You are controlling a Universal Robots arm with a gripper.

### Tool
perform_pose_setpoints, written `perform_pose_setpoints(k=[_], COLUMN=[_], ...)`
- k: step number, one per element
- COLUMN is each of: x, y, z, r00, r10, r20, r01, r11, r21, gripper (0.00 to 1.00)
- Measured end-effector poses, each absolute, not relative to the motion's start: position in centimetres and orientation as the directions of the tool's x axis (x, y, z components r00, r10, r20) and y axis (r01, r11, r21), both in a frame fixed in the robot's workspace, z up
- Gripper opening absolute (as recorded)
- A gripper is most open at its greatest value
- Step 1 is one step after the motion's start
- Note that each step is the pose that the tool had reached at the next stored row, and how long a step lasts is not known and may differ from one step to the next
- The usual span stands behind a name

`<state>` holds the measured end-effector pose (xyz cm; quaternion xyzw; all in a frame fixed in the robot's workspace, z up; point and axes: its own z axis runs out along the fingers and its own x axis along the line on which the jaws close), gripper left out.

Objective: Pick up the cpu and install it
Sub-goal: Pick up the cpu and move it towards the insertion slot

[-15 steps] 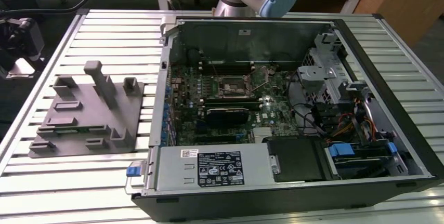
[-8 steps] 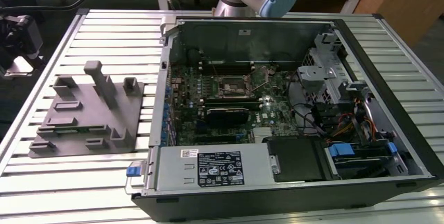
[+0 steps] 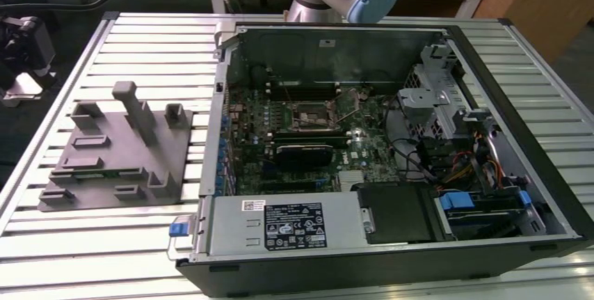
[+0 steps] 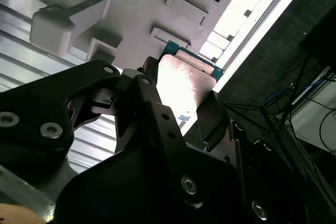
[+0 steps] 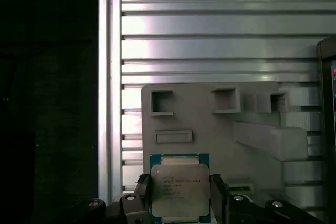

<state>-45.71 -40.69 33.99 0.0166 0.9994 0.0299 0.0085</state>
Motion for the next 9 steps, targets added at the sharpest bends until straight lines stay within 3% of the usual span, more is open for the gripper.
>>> perform_pose_setpoints(k=[9], x=[-45.71], y=[-40.69], z=[34.59], r00=[-0.999], r10=[0.034], r20=[-0.016], r01=[0.033], r11=[0.998], r21=[0.060], gripper=[0.54])
